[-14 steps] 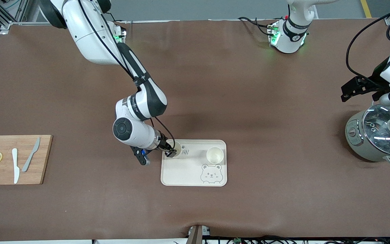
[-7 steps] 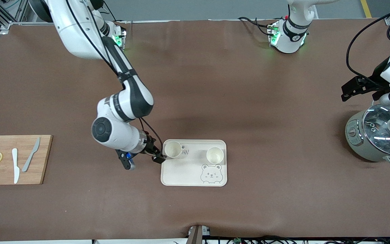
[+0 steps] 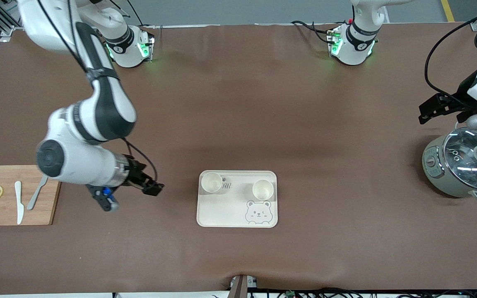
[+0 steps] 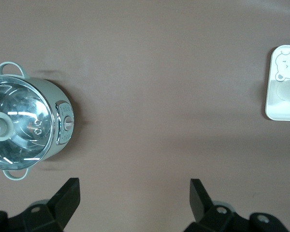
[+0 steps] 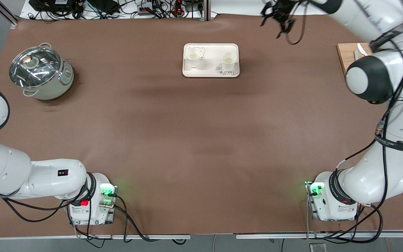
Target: Place white IKEA cup upright on tray with both arms
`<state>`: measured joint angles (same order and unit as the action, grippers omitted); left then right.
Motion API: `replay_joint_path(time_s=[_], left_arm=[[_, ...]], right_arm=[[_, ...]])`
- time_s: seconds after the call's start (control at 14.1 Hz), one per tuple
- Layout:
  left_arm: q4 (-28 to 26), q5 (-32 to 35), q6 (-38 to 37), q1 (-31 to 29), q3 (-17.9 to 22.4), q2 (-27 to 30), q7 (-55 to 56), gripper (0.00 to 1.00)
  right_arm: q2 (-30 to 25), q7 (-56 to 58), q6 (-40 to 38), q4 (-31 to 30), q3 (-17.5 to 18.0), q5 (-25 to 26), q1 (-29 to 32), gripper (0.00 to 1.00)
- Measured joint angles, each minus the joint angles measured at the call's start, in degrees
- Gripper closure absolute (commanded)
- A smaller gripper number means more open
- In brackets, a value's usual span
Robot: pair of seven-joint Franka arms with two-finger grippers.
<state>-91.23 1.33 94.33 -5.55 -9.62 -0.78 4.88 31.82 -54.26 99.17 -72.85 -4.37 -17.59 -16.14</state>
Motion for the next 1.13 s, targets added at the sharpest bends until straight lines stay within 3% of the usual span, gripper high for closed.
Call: replay_joint_path(time_s=[0.5,0.71,0.92,1.13], left_arm=[[0.08,0.00,0.00,0.00,0.00,-0.05,0.00,0.00],[0.13,0.00,0.00,0.02,-0.02,-0.04,-0.02,0.00],[0.13,0.00,0.00,0.31,-0.17,-0.05,-0.02,0.00],[0.38,0.00,0.00,0.38,-0.25,-0.05,-0.02,0.00]], right_arm=[[-12.85,13.11,-17.04,1.66,-0.24,3.39,11.29,0.00],[-18.25,25.46,-18.11,-2.13,-0.36,9.44,14.65,0.00],[-22.38,38.69,-18.07,-4.61,-0.42,10.16,18.81,0.00],[-28.22,53.82,-17.59,-8.82,0.02,12.20,19.07,0.00]])
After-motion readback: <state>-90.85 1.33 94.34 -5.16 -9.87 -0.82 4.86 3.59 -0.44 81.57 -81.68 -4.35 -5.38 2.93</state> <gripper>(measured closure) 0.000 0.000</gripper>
